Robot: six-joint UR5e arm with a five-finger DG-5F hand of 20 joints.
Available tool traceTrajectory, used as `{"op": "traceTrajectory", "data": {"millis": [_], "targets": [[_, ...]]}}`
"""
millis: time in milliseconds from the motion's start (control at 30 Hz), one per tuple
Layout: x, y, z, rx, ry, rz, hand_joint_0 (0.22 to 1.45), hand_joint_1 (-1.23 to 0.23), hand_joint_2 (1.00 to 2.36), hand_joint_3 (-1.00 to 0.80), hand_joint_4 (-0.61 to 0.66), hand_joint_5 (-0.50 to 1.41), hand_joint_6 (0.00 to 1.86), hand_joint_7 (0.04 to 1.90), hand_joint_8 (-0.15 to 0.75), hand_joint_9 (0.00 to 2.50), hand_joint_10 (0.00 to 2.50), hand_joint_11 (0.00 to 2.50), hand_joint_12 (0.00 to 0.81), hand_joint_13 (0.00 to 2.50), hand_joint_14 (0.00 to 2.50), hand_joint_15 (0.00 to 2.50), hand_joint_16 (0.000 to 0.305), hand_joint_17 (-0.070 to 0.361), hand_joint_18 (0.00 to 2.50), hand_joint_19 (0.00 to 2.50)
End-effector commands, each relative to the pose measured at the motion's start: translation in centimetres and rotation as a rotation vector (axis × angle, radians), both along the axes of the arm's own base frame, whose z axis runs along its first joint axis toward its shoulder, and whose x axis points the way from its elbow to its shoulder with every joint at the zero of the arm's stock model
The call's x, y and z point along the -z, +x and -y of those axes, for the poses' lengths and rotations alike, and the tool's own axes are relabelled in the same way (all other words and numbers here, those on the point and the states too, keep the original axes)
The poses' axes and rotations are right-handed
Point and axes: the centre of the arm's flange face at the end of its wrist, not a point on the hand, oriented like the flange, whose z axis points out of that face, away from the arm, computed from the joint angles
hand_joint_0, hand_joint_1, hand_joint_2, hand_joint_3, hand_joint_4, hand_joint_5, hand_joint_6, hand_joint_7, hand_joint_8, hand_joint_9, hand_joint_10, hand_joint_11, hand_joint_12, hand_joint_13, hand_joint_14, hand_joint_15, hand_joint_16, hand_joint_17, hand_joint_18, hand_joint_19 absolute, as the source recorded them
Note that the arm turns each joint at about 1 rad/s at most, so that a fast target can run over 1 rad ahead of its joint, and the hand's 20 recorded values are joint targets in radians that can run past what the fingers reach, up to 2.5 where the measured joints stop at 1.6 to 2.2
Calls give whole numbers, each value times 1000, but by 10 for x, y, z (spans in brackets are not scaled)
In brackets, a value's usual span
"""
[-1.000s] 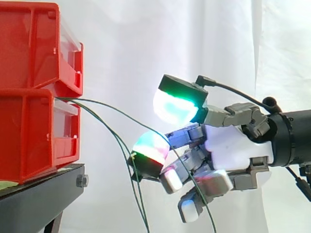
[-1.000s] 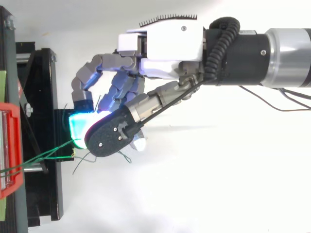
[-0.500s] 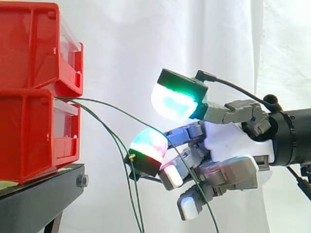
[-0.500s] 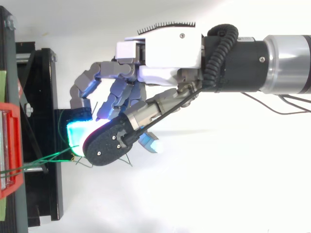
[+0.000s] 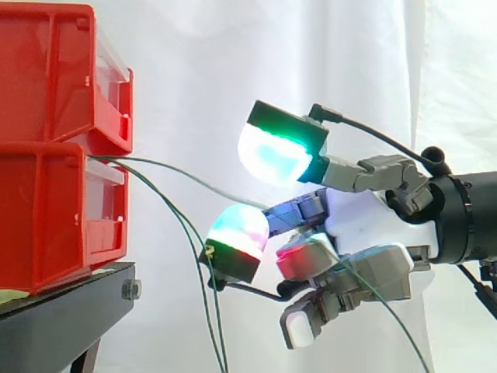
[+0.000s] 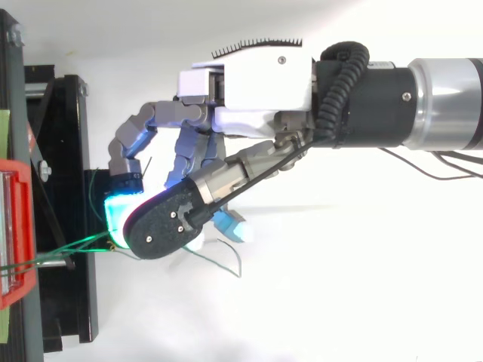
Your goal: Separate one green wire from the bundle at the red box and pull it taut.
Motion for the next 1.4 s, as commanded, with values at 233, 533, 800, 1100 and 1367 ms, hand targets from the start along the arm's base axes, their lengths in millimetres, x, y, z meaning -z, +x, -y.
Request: {"op": "traceTrajectory", "data": {"millis": [233, 533, 800, 1100, 1367], "targets": [[-7, 3, -1, -4, 12, 15, 539, -525, 1000, -500, 221, -212, 823, 936, 380, 1391, 16, 1033, 373, 1545, 25, 830, 51, 116, 983, 358], [-6, 3, -4, -8, 17, 16, 541, -517, 1000, -500, 209, -218, 829, 928, 364, 1223, 17, 910, 375, 1440, 23, 762, 52, 117, 969, 381], [-8, 5, -5, -10, 23, 30, 535, -511, 1000, -500, 210, -224, 835, 915, 348, 1083, 15, 858, 371, 1295, 20, 692, 53, 118, 949, 393], [-8, 6, -5, -10, 23, 36, 531, -500, 1000, -500, 210, -227, 837, 900, 347, 1044, 15, 830, 362, 1234, 19, 661, 53, 120, 938, 390], [-9, 6, -5, -10, 23, 39, 541, -498, 1000, -500, 226, -224, 834, 904, 382, 1176, 16, 786, 367, 1111, 17, 527, 52, 117, 919, 373]]}}
